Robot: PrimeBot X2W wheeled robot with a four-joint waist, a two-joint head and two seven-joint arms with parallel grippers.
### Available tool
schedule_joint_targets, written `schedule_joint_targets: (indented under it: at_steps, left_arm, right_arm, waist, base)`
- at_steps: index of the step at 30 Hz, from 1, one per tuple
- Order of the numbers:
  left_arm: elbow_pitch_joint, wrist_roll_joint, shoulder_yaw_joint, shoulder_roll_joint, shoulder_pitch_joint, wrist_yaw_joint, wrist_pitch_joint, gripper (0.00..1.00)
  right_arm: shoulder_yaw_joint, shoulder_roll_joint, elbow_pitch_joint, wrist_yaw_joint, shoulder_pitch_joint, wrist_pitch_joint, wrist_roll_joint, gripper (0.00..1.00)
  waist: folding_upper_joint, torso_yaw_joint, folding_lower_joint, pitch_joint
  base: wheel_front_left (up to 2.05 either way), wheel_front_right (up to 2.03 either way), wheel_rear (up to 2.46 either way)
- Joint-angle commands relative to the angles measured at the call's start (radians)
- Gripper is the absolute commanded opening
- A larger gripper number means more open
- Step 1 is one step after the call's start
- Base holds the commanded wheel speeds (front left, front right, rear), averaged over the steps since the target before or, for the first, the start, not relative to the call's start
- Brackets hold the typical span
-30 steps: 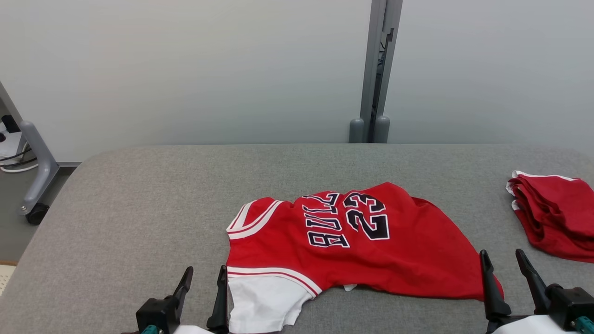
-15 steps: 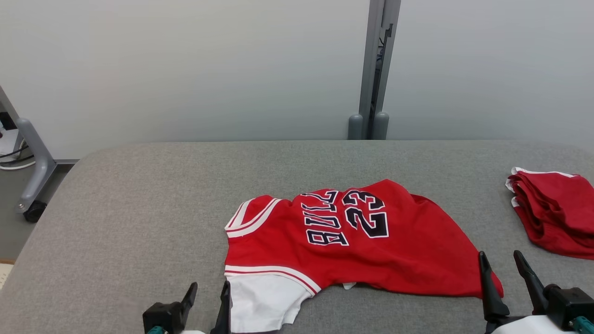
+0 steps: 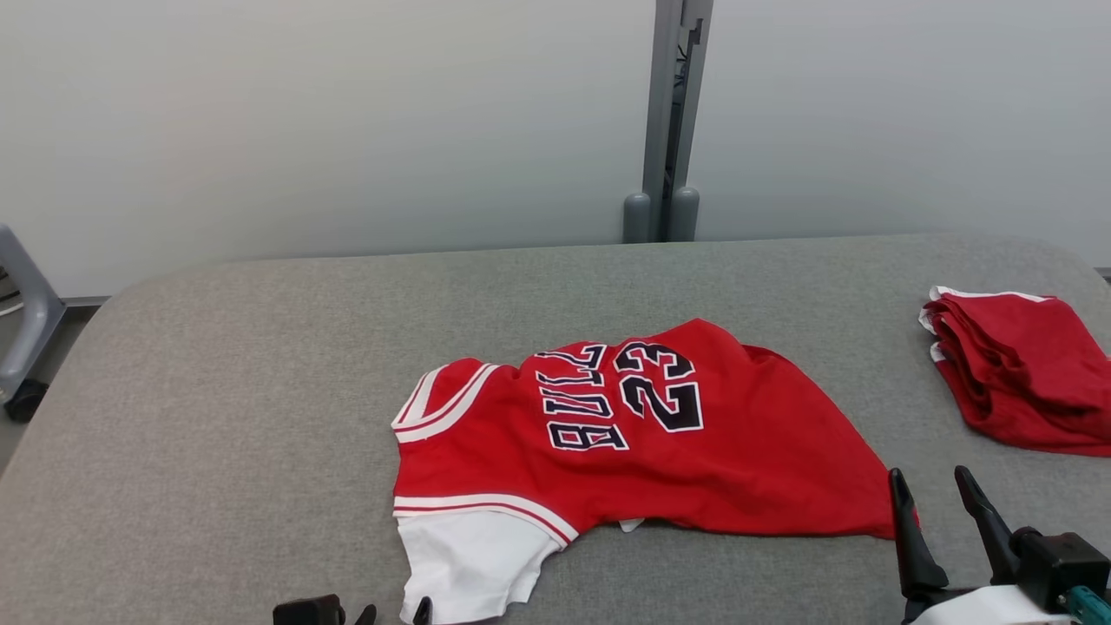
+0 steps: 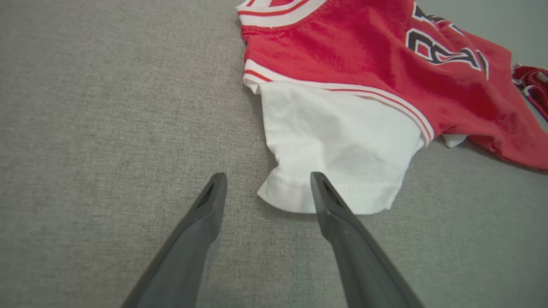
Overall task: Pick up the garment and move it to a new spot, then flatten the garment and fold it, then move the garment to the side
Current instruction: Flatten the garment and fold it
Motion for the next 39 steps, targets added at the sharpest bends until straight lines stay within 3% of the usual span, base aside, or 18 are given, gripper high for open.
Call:
schedule_joint_targets:
  at_steps: [1, 13, 16, 18, 19, 22, 23, 31, 39]
  left_arm:
    - [0.028, -0.009, 0.006, 0.001, -0.027, -0.011, -0.017, 1.00]
    - [0.154, -0.033, -0.004, -0.013, -0.080, -0.044, -0.069, 1.00]
    - [0.185, -0.042, -0.011, -0.017, -0.092, -0.059, -0.078, 0.76]
    - [0.206, -0.045, -0.019, -0.018, -0.103, -0.071, -0.083, 0.49]
    - [0.215, -0.049, -0.023, -0.019, -0.107, -0.074, -0.083, 0.43]
    - [0.242, -0.053, -0.038, -0.023, -0.117, -0.082, -0.089, 0.05]
    - [0.249, -0.053, -0.042, -0.023, -0.121, -0.085, -0.092, 0.00]
    - [0.213, -0.075, -0.025, -0.018, -0.122, -0.102, -0.155, 0.00]
    - [0.082, -0.069, -0.008, 0.018, -0.083, -0.070, -0.174, 0.00]
  right_arm:
    - [-0.004, -0.005, -0.004, 0.000, -0.011, 0.004, -0.007, 1.00]
    - [-0.013, -0.005, 0.002, 0.000, -0.015, 0.009, -0.005, 1.00]
    - [-0.018, -0.005, 0.007, 0.000, -0.012, 0.009, -0.006, 1.00]
    - [-0.023, -0.005, 0.011, 0.000, -0.012, 0.009, -0.006, 1.00]
    - [-0.025, -0.005, 0.014, 0.000, -0.012, 0.009, -0.006, 1.00]
    - [-0.032, -0.005, 0.024, 0.000, -0.012, 0.008, -0.004, 1.00]
    - [-0.035, -0.005, 0.027, 0.000, -0.011, 0.008, -0.003, 1.00]
    - [-0.108, -0.005, 0.118, 0.000, -0.018, 0.024, -0.007, 1.00]
    - [-0.190, -0.005, 0.272, 0.000, -0.075, 0.038, -0.009, 1.00]
  waist:
    - [0.0000, -0.015, -0.0001, 0.008]
    - [0.0000, -0.049, -0.0001, 0.020]
    - [0.0000, -0.052, -0.0001, 0.020]
    - [0.0000, -0.052, -0.0001, 0.021]
    - [0.0000, -0.052, -0.0001, 0.021]
    - [0.0000, -0.049, -0.0001, 0.022]
    - [0.0000, -0.047, -0.0001, 0.023]
    - [0.0000, -0.007, -0.0001, 0.026]
    - [0.0000, 0.048, -0.0001, 0.025]
  base:
    - [0.00, 0.00, 0.00]
    - [0.00, 0.00, 0.00]
    - [0.00, 0.00, 0.00]
    - [0.00, 0.00, 0.00]
    - [0.00, 0.00, 0.00]
    - [0.00, 0.00, 0.00]
    - [0.00, 0.00, 0.00]
    - [0.00, 0.00, 0.00]
    - [0.00, 0.00, 0.00]
